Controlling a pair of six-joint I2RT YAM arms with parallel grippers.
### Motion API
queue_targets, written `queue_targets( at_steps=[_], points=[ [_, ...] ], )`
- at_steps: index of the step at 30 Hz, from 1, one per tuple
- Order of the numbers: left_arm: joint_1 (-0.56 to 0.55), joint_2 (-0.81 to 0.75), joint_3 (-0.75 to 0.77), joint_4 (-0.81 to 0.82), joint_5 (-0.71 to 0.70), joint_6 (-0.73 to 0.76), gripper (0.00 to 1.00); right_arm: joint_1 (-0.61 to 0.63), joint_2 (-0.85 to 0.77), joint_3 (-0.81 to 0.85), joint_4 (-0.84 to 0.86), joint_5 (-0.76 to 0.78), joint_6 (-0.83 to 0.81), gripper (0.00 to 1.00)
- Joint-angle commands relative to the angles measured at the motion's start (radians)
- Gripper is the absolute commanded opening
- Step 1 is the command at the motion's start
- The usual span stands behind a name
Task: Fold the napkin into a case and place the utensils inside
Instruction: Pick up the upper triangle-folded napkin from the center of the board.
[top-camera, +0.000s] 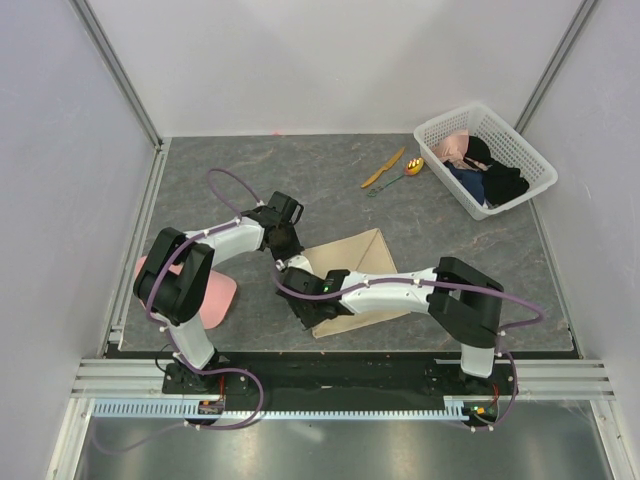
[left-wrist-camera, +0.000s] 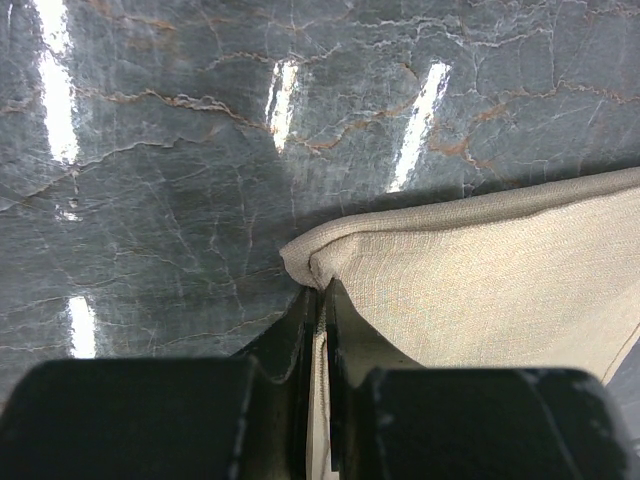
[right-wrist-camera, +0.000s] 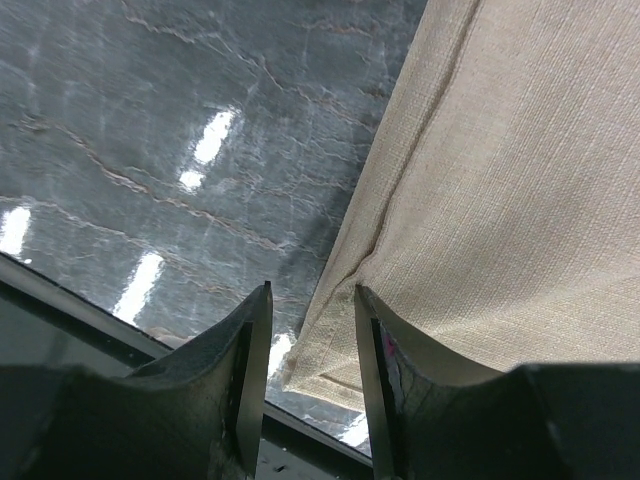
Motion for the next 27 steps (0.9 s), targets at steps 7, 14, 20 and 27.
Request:
queue_targets(
  at_steps=[7, 14, 20, 27],
  points=[
    [-0.010, 0.032, -0.044, -0.062, 0.003, -0.011, 0.02, 0.049, 0.094, -0.007, -0.057, 0.101, 0.008, 0.43],
    [-0.006, 0.026, -0.062, -0.047, 0.004, 0.015, 0.02, 0.054, 0.119, -0.119, -0.029, 0.104, 0.033, 0.33],
    [-0.004, 0.018, -0.067, -0.025, 0.021, 0.025, 0.02, 0.054, 0.142, -0.111, -0.018, 0.109, 0.004, 0.07],
    [-0.001, -0.028, -0.043, -0.050, 0.046, 0.009, 0.02, 0.054, 0.048, -0.056, -0.077, 0.119, -0.019, 0.00]
  ],
)
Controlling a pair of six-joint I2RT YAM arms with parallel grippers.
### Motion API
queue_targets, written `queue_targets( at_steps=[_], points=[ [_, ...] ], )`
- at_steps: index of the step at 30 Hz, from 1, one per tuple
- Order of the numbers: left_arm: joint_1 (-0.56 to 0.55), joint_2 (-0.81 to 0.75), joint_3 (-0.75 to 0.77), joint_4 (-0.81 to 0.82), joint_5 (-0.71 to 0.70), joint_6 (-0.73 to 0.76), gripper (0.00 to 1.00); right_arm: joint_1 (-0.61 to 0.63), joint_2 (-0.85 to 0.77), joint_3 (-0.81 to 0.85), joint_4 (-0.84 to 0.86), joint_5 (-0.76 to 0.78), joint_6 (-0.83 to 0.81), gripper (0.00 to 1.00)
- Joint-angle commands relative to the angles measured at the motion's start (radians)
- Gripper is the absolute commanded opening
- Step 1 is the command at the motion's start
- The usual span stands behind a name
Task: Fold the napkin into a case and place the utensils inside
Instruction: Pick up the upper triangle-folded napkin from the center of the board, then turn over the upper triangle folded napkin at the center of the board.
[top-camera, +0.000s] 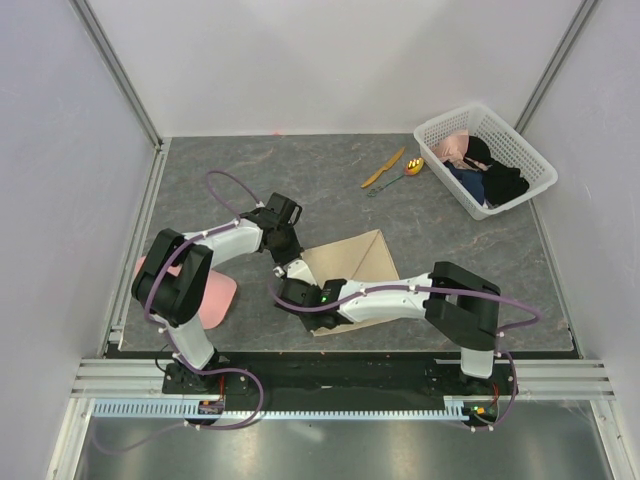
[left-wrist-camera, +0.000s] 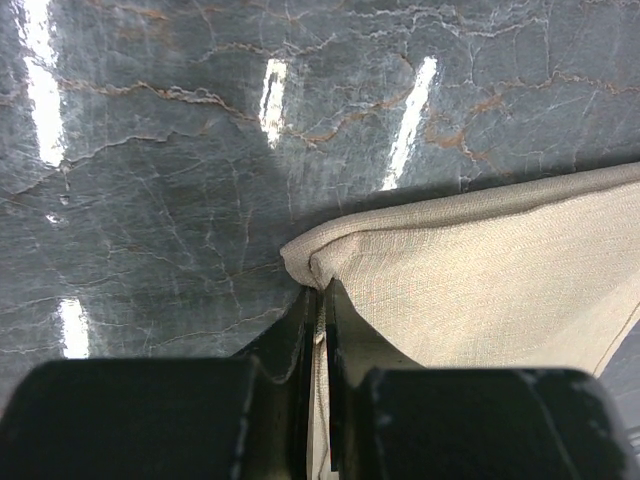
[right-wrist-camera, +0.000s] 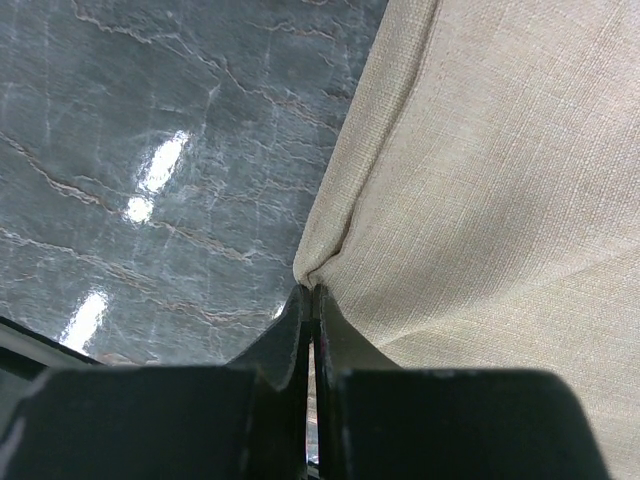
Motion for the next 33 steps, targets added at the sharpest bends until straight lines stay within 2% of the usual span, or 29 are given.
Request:
queue_targets(
  at_steps=[1, 6, 12, 17, 23, 26, 27, 29, 30, 32, 33],
  points=[
    [-0.004, -0.035, -0.014, -0.087, 0.028, 0.007, 0.02, 0.002, -0.004, -0.025, -0.091, -0.041, -0.011, 0.00],
    [-0.004, -0.090, 0.035, -0.143, 0.025, 0.001, 0.02, 0.001, -0.167, -0.012, -0.076, -0.119, -0.037, 0.00],
    [0.014, -0.167, 0.101, -0.240, -0.004, -0.001, 0.02, -0.012, -0.231, 0.046, -0.074, -0.226, -0.012, 0.00],
    [0.063, -0.242, 0.164, -0.346, -0.049, 0.041, 0.02, -0.012, -0.187, 0.181, -0.062, -0.336, 0.000, 0.00],
    [0.221, -0.428, 0.240, -0.496, -0.052, 0.102, 0.02, -0.008, -0.066, 0.432, -0.015, -0.525, 0.015, 0.00],
    [0.267, -0.486, 0.358, -0.588, -0.121, 0.140, 0.02, -0.001, -0.034, 0.534, 0.074, -0.665, 0.076, 0.00],
    [0.268, -0.494, 0.391, -0.606, -0.144, 0.148, 0.02, -0.001, -0.038, 0.532, 0.169, -0.697, 0.101, 0.00],
    [0.268, -0.496, 0.471, -0.640, -0.150, 0.148, 0.02, -0.004, -0.069, 0.477, 0.273, -0.766, 0.179, 0.00],
    [0.265, -0.496, 0.489, -0.642, -0.153, 0.145, 0.02, -0.016, -0.081, 0.439, 0.391, -0.801, 0.211, 0.00],
    [0.260, -0.485, 0.500, -0.621, -0.150, 0.114, 0.02, -0.034, -0.130, 0.289, 0.496, -0.864, 0.259, 0.00],
    [0.242, -0.477, 0.492, -0.605, -0.143, 0.107, 0.02, -0.062, -0.148, 0.225, 0.609, -0.884, 0.303, 0.00]
  ],
)
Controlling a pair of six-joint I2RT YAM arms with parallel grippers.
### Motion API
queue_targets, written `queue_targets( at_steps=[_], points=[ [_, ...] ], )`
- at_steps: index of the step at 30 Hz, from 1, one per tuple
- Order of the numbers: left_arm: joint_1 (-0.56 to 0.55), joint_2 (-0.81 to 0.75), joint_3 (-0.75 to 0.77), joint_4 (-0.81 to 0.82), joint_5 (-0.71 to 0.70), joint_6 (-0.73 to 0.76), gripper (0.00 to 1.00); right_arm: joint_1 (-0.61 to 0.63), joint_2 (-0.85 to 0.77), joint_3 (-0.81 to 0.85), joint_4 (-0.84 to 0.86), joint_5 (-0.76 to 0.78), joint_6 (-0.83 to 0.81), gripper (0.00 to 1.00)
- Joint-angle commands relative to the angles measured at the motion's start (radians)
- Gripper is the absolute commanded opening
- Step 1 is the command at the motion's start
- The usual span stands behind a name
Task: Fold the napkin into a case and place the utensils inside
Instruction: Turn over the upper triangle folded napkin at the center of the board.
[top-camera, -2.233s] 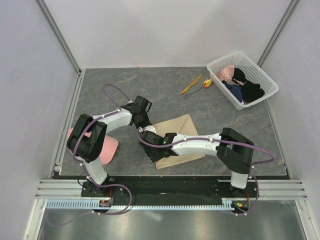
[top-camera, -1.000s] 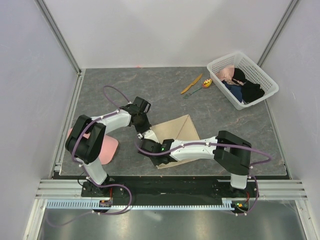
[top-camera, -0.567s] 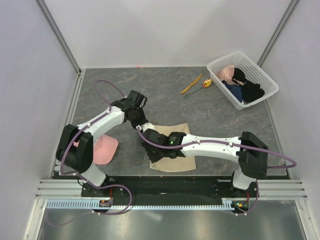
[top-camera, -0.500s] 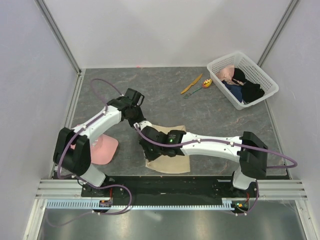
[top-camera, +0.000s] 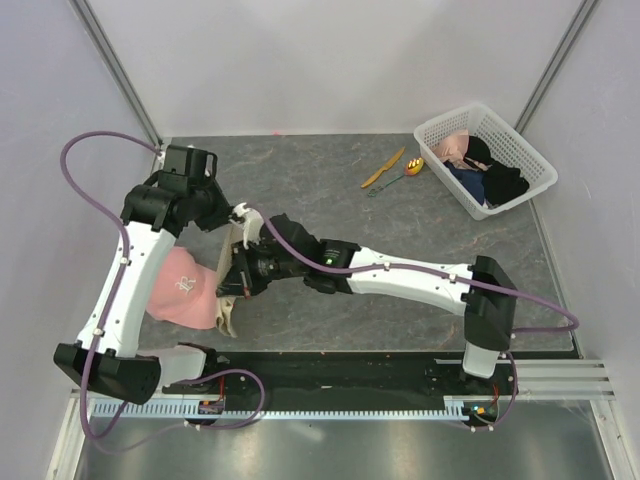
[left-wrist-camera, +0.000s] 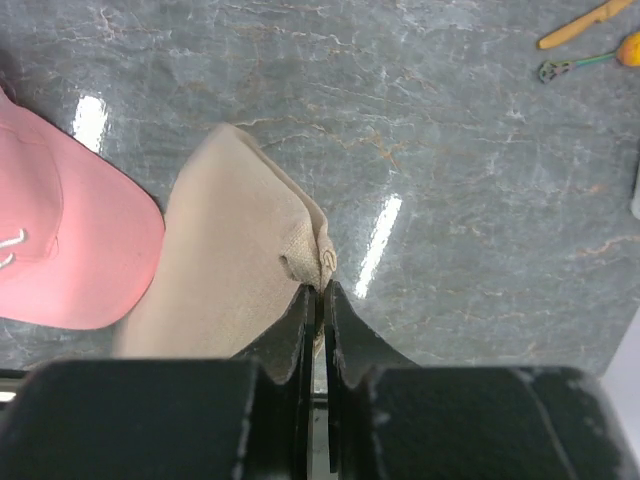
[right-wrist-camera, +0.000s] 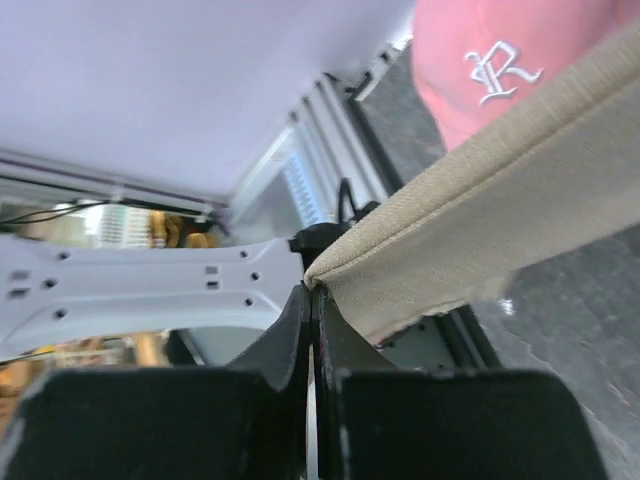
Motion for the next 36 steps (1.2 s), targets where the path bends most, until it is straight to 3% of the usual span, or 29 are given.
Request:
queue_targets(
  at_steps=[1, 2, 4, 8, 16, 25, 26, 27, 28, 30, 31, 32, 34, 36],
  points=[
    [-0.037, 0.040, 0.029, 0.124, -0.038, -0.015, 0.02, -0.030, -0.110, -0.332, 0.370, -0.306, 0.216, 0.00],
    [-0.064, 0.068, 0.026, 0.148, -0.053, -0.027, 0.02, -0.048, -0.149, -0.411, 0.506, -0.339, 0.250, 0.00],
    [-0.159, 0.102, 0.003, 0.191, -0.121, -0.068, 0.02, -0.109, -0.183, -0.610, 0.613, -0.370, 0.316, 0.00],
    [-0.290, 0.229, -0.043, 0.319, -0.118, -0.128, 0.02, -0.201, -0.289, -0.844, 0.704, -0.409, 0.313, 0.00],
    [-0.411, 0.458, -0.008, 0.460, -0.153, -0.173, 0.02, -0.367, -0.456, -1.131, 0.614, -0.430, 0.219, 0.00],
    [-0.464, 0.630, 0.077, 0.500, -0.106, -0.176, 0.03, -0.484, -0.476, -1.215, 0.508, -0.423, 0.110, 0.00],
    [-0.464, 0.655, 0.087, 0.501, -0.096, -0.172, 0.06, -0.491, -0.479, -1.214, 0.444, -0.392, 0.100, 0.03],
    [-0.467, 0.668, 0.109, 0.501, -0.077, -0.164, 0.19, -0.508, -0.481, -1.211, 0.410, -0.383, 0.080, 0.07],
    [-0.467, 0.677, 0.122, 0.500, -0.063, -0.143, 0.27, -0.516, -0.495, -1.202, 0.371, -0.368, 0.074, 0.19],
    [-0.467, 0.682, 0.158, 0.492, -0.017, -0.113, 0.57, -0.560, -0.518, -1.185, 0.201, -0.285, 0.057, 0.33],
    [-0.467, 0.676, 0.176, 0.472, -0.003, -0.083, 0.62, -0.583, -0.536, -1.164, 0.164, -0.280, 0.019, 0.38],
    [-0.467, 0.664, 0.190, 0.457, 0.018, -0.067, 0.76, -0.600, -0.547, -1.147, 0.030, -0.262, -0.008, 0.44],
    [-0.465, 0.599, 0.204, 0.416, 0.039, -0.021, 0.80, -0.654, -0.573, -1.093, -0.072, -0.219, -0.082, 0.55],
    [-0.465, 0.524, 0.204, 0.350, 0.043, 0.029, 0.84, -0.700, -0.575, -1.039, -0.186, -0.194, -0.124, 0.58]
  ],
)
